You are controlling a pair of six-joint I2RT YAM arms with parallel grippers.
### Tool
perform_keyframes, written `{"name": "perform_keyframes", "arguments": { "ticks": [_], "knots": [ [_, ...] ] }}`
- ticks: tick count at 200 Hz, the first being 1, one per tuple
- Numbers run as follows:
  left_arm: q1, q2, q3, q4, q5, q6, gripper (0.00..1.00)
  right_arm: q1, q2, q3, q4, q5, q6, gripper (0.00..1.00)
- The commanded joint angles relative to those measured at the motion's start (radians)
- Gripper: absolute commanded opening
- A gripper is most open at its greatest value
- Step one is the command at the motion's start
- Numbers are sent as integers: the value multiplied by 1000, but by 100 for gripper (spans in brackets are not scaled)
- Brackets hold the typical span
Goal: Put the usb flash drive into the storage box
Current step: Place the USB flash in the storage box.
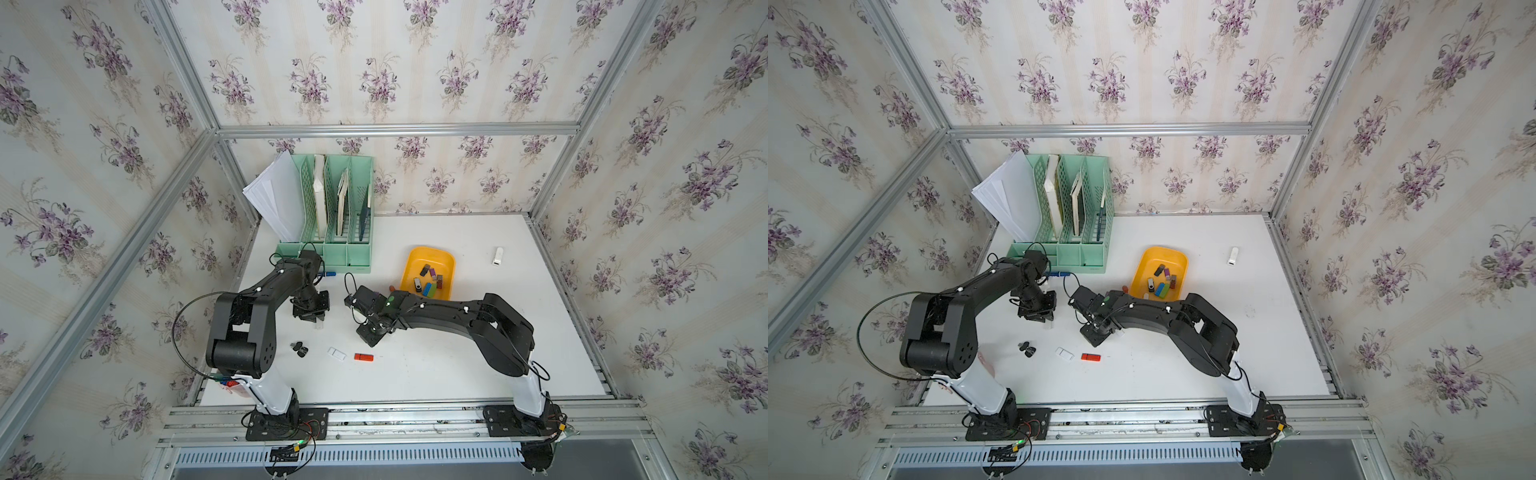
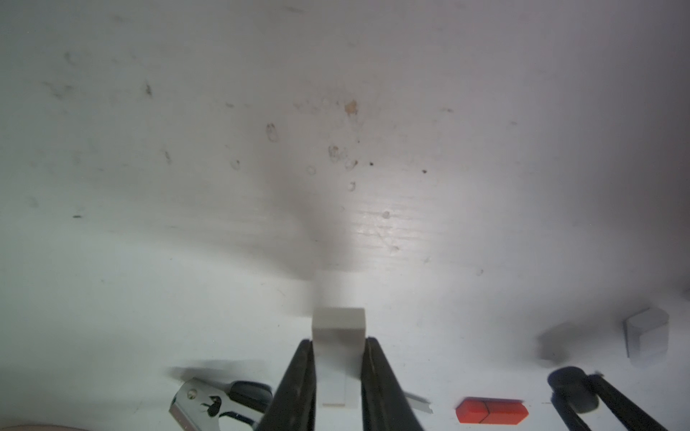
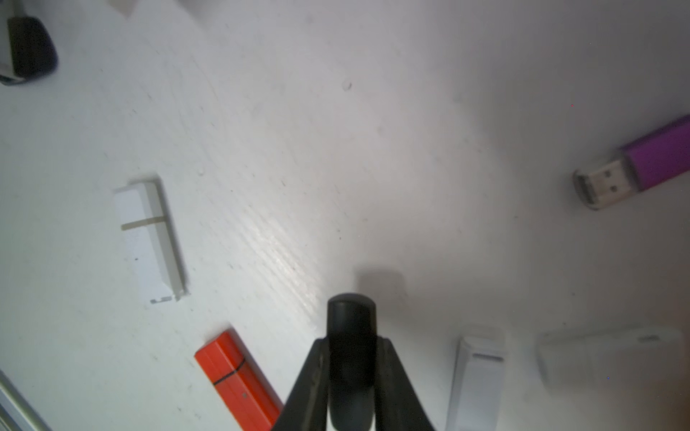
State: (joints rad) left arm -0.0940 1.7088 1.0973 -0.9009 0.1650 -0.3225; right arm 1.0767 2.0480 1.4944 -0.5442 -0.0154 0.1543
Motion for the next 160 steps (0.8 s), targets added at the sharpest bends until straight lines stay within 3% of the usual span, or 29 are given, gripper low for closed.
{"name": "perform_keyframes", "arguments": {
  "ticks": [1,60,104,137,160],
  "knots": [
    [-1,2,-1,-7,9,7,24,-18,-40,-3,-10,36,19,19],
    [-22,24,11,-4,23,-2,24,-190,-181,-13,-54,119,8,19],
    [-57,54,30,1,25,-16,23,-346,-207,-14,-60,123,-25,19],
    [-69,68,35,4,26,-20,23,-374,-219,-21,-45,83,-47,20],
    [-79,79,35,10,27,-25,23,-375,-219,-25,-37,108,-28,29]
  ]
}}
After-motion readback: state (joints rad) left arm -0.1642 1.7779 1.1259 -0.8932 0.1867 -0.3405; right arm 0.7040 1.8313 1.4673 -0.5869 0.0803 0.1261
